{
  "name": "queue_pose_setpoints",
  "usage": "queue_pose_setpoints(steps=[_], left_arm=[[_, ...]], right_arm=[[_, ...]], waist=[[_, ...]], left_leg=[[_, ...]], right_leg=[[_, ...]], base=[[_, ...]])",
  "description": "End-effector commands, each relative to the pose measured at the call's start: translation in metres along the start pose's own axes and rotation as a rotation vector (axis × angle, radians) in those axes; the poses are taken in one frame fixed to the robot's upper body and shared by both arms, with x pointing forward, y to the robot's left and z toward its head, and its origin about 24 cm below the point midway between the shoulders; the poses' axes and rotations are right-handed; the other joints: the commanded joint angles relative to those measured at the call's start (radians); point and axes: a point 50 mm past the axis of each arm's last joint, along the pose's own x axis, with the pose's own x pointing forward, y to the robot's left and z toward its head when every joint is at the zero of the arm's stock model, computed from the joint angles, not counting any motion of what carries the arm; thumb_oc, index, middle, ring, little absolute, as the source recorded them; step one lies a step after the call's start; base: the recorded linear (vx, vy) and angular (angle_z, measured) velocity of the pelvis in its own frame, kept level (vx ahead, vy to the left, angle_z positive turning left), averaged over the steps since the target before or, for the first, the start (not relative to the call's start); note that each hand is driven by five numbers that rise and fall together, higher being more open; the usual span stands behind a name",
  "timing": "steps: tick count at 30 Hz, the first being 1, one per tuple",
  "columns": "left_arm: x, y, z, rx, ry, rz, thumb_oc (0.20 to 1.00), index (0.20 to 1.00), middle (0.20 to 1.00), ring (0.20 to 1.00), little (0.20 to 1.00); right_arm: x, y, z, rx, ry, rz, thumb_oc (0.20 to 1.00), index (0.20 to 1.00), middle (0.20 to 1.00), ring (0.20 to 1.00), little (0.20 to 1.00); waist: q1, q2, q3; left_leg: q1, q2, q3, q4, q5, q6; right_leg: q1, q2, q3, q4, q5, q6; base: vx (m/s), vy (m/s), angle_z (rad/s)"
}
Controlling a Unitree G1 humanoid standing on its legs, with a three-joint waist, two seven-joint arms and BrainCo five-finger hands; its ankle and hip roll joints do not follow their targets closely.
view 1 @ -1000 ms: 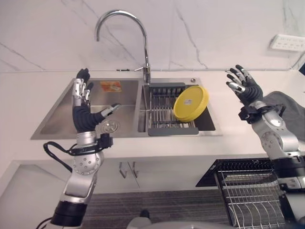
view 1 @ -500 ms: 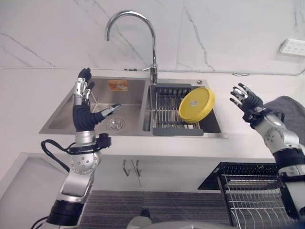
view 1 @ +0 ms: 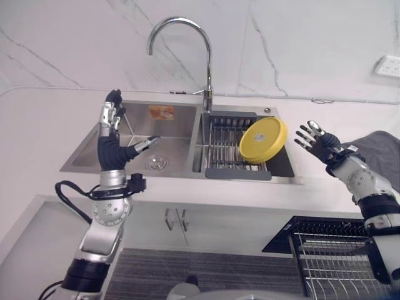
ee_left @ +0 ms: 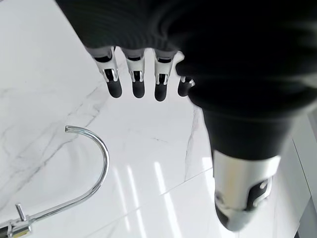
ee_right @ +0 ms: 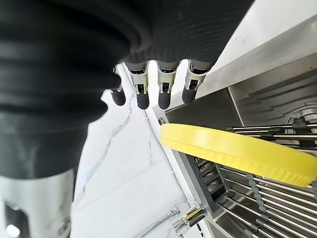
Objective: Place the dishes in the dishwasher.
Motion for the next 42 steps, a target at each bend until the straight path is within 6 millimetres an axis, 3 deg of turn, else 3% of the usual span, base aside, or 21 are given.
queue_pose_setpoints(steps=[1, 27, 42], left_arm=[[0.016, 0.001, 0.013, -0.028, -0.094, -0.016, 1.000, 1.000, 1.000, 1.000, 1.000], [0.017, 0.005, 0.010, -0.008, -0.057, 0.001, 1.000, 1.000, 1.000, 1.000, 1.000], [0.018, 0.007, 0.008, 0.009, -0.040, -0.001, 1.000, 1.000, 1.000, 1.000, 1.000]], right_arm=[[0.008, 0.023, 0.045, -0.055, -0.100, 0.068, 1.000, 1.000, 1.000, 1.000, 1.000], [0.013, 0.015, 0.029, 0.034, -0.031, 0.042, 1.000, 1.000, 1.000, 1.000, 1.000], [0.016, 0.007, 0.030, 0.059, 0.001, 0.023, 1.000, 1.000, 1.000, 1.000, 1.000]], waist=[[0.030, -0.012, -0.021], [0.050, -0.006, -0.016], [0.071, -0.007, -0.015]], left_leg=[[0.074, 0.020, 0.007, 0.005, -0.130, -0.042], [0.083, 0.014, -0.001, 0.005, -0.131, -0.042], [0.088, 0.012, -0.013, 0.005, -0.128, -0.043]], right_leg=[[0.003, -0.014, -0.001, 0.006, -0.068, -0.030], [0.021, -0.019, -0.021, 0.006, -0.075, -0.029], [0.032, -0.019, -0.036, 0.006, -0.079, -0.030]], base=[[0.01, -0.013, 0.10], [0.00, -0.001, 0.01], [0.00, -0.001, 0.04]])
